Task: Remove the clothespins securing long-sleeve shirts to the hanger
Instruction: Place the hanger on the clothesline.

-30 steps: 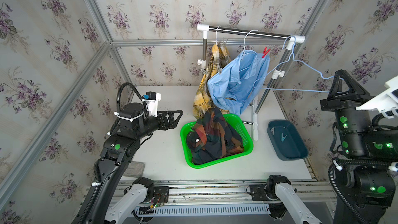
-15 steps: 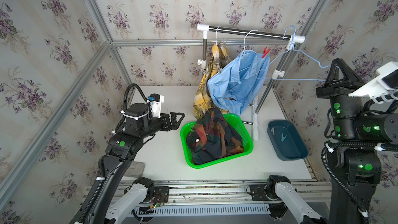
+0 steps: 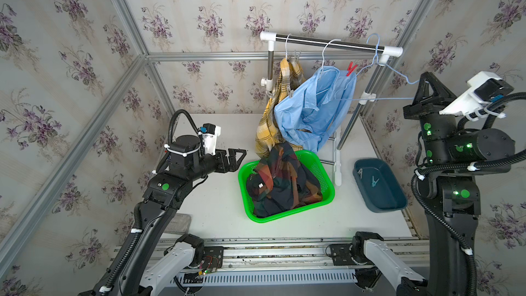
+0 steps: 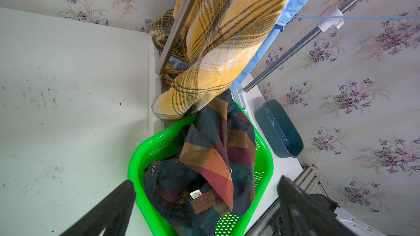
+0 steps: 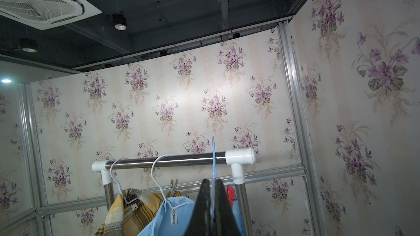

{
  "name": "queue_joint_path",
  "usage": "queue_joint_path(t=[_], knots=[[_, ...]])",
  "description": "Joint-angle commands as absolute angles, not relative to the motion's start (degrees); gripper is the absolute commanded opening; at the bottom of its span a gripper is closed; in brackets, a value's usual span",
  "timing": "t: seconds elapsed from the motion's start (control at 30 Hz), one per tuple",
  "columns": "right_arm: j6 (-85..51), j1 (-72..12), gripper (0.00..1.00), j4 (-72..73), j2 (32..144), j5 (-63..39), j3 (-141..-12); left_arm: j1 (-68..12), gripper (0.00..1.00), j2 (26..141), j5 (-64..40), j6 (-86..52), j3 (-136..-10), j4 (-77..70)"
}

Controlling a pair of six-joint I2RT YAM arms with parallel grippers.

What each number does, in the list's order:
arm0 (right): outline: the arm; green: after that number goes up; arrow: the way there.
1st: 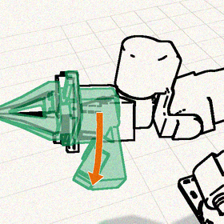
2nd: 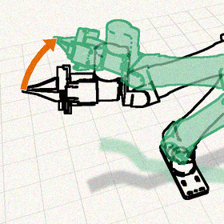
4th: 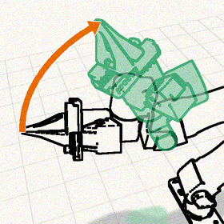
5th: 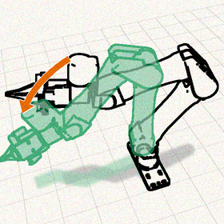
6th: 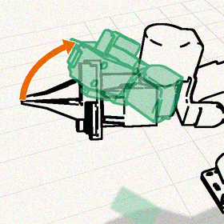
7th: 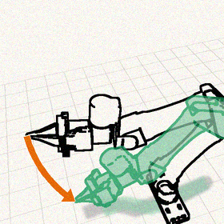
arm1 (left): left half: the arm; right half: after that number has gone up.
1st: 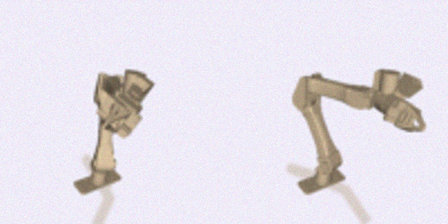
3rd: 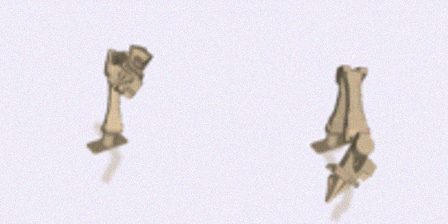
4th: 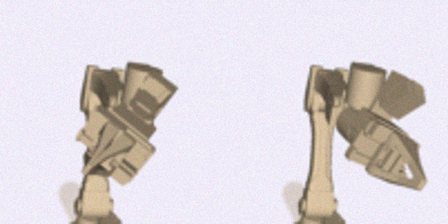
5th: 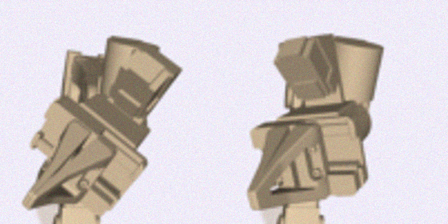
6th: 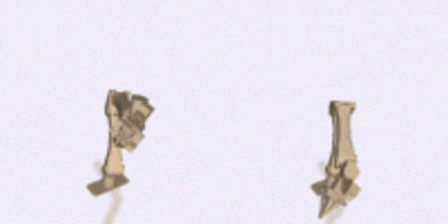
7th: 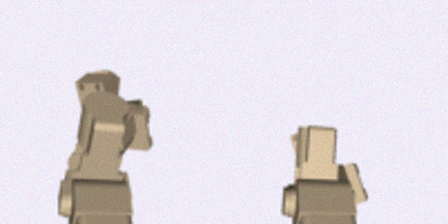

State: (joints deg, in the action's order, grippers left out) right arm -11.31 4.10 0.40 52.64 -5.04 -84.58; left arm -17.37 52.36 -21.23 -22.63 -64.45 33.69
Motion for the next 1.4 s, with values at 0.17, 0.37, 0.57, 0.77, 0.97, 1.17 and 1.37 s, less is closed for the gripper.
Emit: queue_joint_path(t=[0.17,0.37,0.57,0.77,0.97,1.17,1.37], knots=[[-12.6,4.0,0.0,4.1,48.7,-5.3,-77.3,-20.1,0.99,55.0,-20.2,-20.4,-65.8,31.5],[-14.6,4.0,0.34,3.5,44.9,-7.6,-72.8,-25.9,0.99,57.4,-15.9,-17.3,-68.8,30.7],[-16.2,4.0,0.69,3.8,43.6,-9.3,-70.1,-30.6,0.99,61.2,-12.2,-15.3,-73.6,28.9],[-17.7,4.0,0.77,2.6,42.1,-10.4,-69.3,-33.6,0.97,66.2,-4.6,-10.9,-79.2,26.5],[-19.3,4.0,0.86,-1.0,38.0,-10.5,-67.5,-34.8,0.82,74.9,1.4,-6.3,-87.2,23.5],[-20.5,4.0,0.95,-5.1,34.0,-10.8,-66.5,-34.9,0.66,85.1,4.8,-2.5,-94.7,23.2],[-22.6,4.0,1.0,-6.1,32.9,-13.8,-64.4,-34.9,0.49,90.5,6.4,-0.6,-99.6,22.2]])
